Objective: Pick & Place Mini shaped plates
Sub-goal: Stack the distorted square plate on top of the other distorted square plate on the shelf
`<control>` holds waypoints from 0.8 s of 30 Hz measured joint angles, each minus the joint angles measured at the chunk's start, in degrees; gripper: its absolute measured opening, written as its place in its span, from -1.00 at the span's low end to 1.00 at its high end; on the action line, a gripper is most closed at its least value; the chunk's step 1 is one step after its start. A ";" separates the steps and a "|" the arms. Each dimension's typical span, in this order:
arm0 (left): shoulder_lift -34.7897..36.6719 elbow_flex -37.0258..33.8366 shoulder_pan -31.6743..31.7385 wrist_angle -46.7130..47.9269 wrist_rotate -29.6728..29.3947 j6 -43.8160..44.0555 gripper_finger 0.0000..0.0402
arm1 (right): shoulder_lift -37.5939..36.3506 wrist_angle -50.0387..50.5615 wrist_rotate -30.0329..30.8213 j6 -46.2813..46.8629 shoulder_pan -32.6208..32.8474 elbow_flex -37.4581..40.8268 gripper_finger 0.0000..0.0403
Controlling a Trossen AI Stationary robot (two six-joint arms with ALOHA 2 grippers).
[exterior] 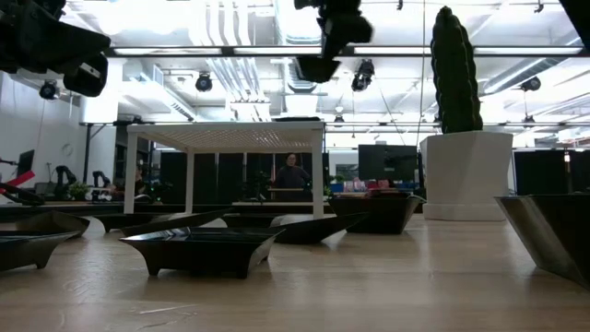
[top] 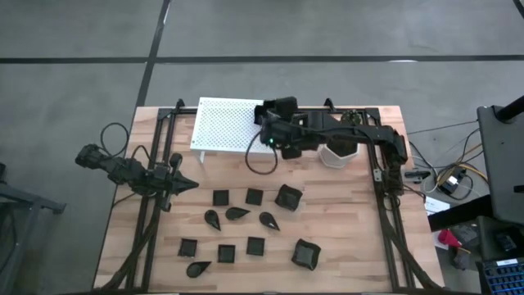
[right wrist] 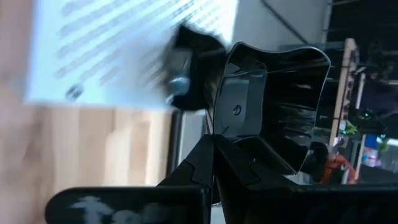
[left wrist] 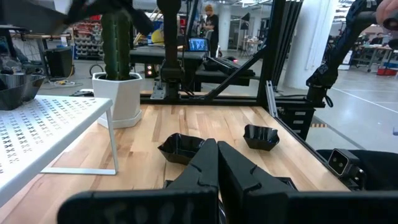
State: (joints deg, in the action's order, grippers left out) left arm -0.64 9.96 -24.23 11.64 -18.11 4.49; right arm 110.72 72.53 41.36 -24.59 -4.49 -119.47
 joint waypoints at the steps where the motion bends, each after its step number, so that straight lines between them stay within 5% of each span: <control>1: 0.00 0.00 0.02 0.00 0.00 0.00 -1.00 | 0.00 -1.76 -0.59 -0.39 -0.65 -0.03 -0.96; 24: 0.02 0.00 0.00 0.00 0.00 0.00 -1.00 | 0.72 -12.77 -12.47 2.77 -8.14 1.49 -0.96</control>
State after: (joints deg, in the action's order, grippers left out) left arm -0.62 9.96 -24.23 11.64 -18.11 4.49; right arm 111.44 59.75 28.89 -21.82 -12.63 -117.98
